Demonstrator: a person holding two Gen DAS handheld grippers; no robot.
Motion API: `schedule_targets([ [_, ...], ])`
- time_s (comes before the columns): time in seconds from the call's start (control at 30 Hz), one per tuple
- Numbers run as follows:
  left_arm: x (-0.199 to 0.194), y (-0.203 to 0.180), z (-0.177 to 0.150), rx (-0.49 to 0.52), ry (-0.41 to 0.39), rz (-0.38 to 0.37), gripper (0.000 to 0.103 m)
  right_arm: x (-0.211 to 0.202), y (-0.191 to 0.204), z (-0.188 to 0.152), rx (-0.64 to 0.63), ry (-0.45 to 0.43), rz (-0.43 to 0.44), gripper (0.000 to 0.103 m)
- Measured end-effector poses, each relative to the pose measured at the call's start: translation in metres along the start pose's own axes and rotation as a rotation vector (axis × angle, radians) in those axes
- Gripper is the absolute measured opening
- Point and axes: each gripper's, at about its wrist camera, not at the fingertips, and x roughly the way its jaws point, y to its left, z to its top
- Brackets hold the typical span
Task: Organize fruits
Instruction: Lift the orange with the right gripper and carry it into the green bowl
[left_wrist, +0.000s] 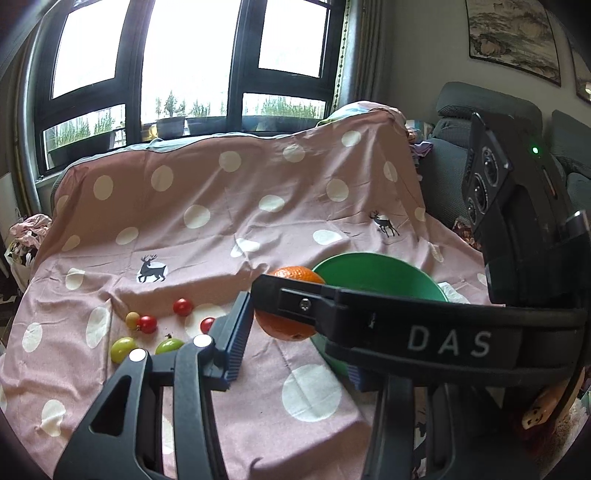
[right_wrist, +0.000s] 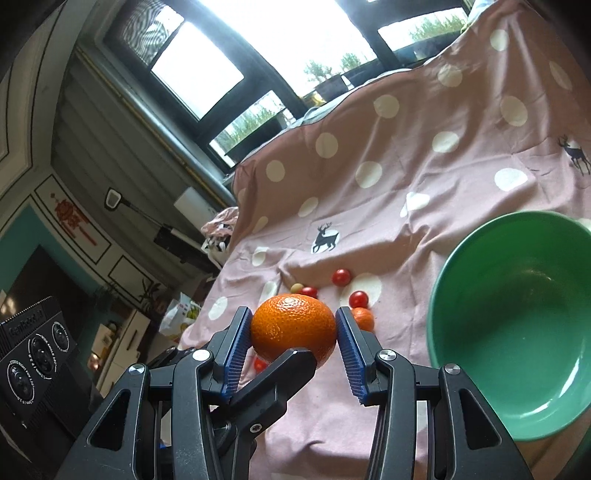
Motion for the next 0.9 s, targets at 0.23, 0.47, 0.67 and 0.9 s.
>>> schedule_targets([
  [0.23,0.017,-0.025,0.010,0.035,0.000,-0.052,0.043,-0.024,-0.024,0.008,0.041,-0.051,-0.036,0.049],
  [0.47,0.033,-0.045,0.017,0.067,-0.009,-0.115,0.043,-0.045,-0.045,0.012,0.087,-0.101,-0.079,0.049],
  [0.67,0.051,-0.063,0.020,0.095,0.002,-0.161,0.042,-0.059,-0.064,0.015,0.117,-0.135,-0.137,0.049],
  [0.9,0.071,-0.083,0.022,0.120,0.021,-0.193,0.041,-0.071,-0.088,0.017,0.174,-0.163,-0.171,0.049],
])
